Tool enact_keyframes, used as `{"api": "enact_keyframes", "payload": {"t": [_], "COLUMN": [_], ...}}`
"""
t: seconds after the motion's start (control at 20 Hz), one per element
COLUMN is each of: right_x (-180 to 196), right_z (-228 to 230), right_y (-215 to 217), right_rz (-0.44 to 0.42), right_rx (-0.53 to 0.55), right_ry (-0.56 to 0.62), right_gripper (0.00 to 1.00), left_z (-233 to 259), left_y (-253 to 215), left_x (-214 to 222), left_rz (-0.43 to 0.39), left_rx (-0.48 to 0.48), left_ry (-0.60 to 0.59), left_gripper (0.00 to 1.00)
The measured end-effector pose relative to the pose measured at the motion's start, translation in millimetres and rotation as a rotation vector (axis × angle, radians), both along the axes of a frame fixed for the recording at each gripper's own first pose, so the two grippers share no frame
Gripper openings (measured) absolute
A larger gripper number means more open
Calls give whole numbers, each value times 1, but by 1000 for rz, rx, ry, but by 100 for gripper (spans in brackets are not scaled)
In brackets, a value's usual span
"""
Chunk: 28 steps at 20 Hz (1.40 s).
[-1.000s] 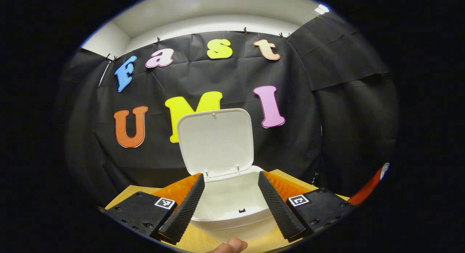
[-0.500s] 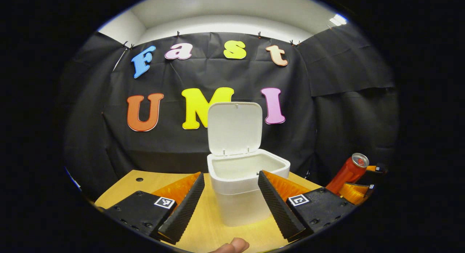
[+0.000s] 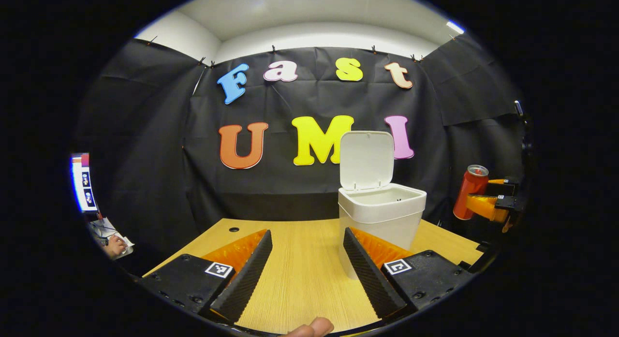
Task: Press the lid of the desktop garbage bin to open it, pick up the crumpled paper on the desktop and throw it into the bin, then pick up the pop can on the desktop and drop it into the bin, and finally close the garbage bin lid.
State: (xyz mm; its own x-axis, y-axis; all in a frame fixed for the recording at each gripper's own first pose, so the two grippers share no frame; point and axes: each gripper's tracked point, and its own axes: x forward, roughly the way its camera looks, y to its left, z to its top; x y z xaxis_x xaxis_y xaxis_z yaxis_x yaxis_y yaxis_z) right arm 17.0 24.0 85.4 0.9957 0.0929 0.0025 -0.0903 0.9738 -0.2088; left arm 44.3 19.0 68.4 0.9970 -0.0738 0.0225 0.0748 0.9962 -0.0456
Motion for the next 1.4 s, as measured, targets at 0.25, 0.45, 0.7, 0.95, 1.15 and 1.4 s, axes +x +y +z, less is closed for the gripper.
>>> {"api": "enact_keyframes", "payload": {"t": [0.25,0.45,0.7,0.95,1.15,1.4], "right_x": [9,24,61,115,160,212], "right_z": [30,55,68,81,88,86], "right_y": [28,33,46,64,72,78], "right_rz": [72,64,72,55,16,-29], "right_rx": [12,-3,51,83,111,138], "right_ry": [33,47,92,135,162,181], "right_gripper": [75,75,74,75,75,75], "left_z": [-4,-8,-17,-18,-33,-38], "left_y": [-11,-3,8,19,16,28], "left_x": [-21,-35,-35,-23,-9,-3], "left_rz": [-31,-7,20,55,37,60], "left_rx": [33,-18,-23,-20,-60,-77], "left_ry": [-21,-36,-6,-20,14,35], "left_gripper": [97,96,97,97,96,97]}}
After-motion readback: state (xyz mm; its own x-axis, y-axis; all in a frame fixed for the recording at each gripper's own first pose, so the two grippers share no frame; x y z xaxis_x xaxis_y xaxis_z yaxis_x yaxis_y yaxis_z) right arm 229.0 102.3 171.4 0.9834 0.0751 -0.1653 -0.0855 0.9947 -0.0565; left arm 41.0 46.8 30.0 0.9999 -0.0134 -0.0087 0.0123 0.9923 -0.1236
